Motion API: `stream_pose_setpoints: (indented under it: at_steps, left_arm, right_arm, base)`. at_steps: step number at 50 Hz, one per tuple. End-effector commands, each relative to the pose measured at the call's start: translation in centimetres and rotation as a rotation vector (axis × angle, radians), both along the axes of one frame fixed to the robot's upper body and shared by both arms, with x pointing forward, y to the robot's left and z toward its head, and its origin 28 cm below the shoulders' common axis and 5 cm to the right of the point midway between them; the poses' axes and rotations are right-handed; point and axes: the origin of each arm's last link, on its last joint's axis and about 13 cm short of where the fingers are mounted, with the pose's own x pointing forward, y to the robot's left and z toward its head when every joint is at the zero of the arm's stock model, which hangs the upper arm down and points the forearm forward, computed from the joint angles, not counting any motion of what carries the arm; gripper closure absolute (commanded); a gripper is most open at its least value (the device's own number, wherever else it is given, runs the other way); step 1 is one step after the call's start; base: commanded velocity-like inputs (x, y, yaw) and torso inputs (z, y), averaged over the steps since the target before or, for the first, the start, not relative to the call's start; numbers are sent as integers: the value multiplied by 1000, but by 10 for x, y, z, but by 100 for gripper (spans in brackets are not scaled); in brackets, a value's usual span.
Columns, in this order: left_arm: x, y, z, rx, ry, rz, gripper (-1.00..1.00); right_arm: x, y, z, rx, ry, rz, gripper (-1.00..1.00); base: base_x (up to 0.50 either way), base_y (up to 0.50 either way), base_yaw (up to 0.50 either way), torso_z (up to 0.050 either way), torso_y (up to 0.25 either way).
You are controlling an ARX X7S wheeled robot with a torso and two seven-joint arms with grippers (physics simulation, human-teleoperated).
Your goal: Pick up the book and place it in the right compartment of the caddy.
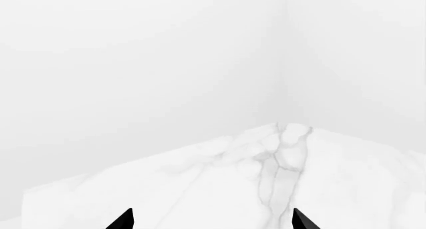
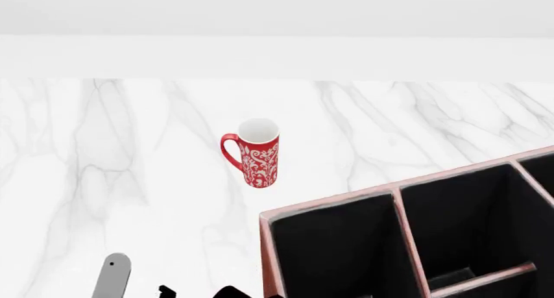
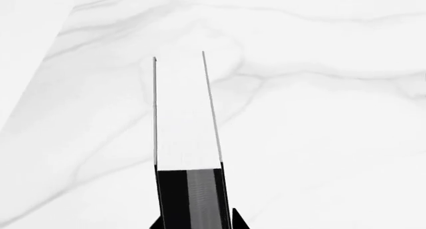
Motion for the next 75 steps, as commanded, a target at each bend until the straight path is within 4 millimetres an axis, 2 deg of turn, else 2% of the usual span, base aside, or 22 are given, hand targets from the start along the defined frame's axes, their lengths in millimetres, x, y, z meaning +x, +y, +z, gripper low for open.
stream_pose_setpoints:
  at_steps: [1,4,15,25,32,39,42,46,51,56,61,72,75]
  left_arm:
    - [0,0,0,1,1,-3,-100]
    - [1,0,-1,0,2,-4,-100]
    - [2,-1,0,1,-1,-10,-100]
    - [4,-2,1,4,-1,-20,-100]
    - [5,-2,1,2,-2,-22,-100]
    - [3,-1,3,1,-8,-16,-100]
    - [2,0,4,2,-11,-15,-100]
    - [1,0,3,0,-12,-15,-100]
    - [3,0,1,-4,-10,-18,-100]
    - [3,0,1,-3,-12,-21,-100]
    - [4,-1,2,-2,-13,-25,-100]
    - [2,0,3,-2,-17,-20,-100]
    - [1,0,2,-2,-19,-18,-100]
  right_arm:
    - [1,1,-2,16,-11,-20,100]
    - [3,2,4,47,-35,-65,100]
    - [0,-3,60,223,-142,-219,100]
    - [0,-12,92,303,-247,-380,100]
    - [0,-19,112,311,-213,-446,100]
    - [-7,-35,150,359,-205,-575,100]
    - [-8,-39,155,365,-216,-590,100]
    - [-8,-49,168,379,-238,-698,100]
    - [-8,-68,189,443,-283,-933,100]
    - [-13,-87,202,478,-386,-1050,100]
    - [-9,-105,215,473,-416,-1188,100]
    - [-17,-134,226,482,-482,-1365,100]
    - [-22,-148,227,480,-491,-1440,100]
  base:
    - [0,0,0,0,0]
    - [0,0,0,0,0]
    - [0,0,0,0,0]
    - [0,0,0,0,1]
    - [0,0,0,0,1]
    - [0,0,0,0,0]
    - [0,0,0,0,3]
    - [0,0,0,0,0]
    - [0,0,0,0,2]
    - [0,0,0,0,0]
    - [0,0,0,0,2]
    - [0,0,0,0,1]
    - [0,0,0,0,0]
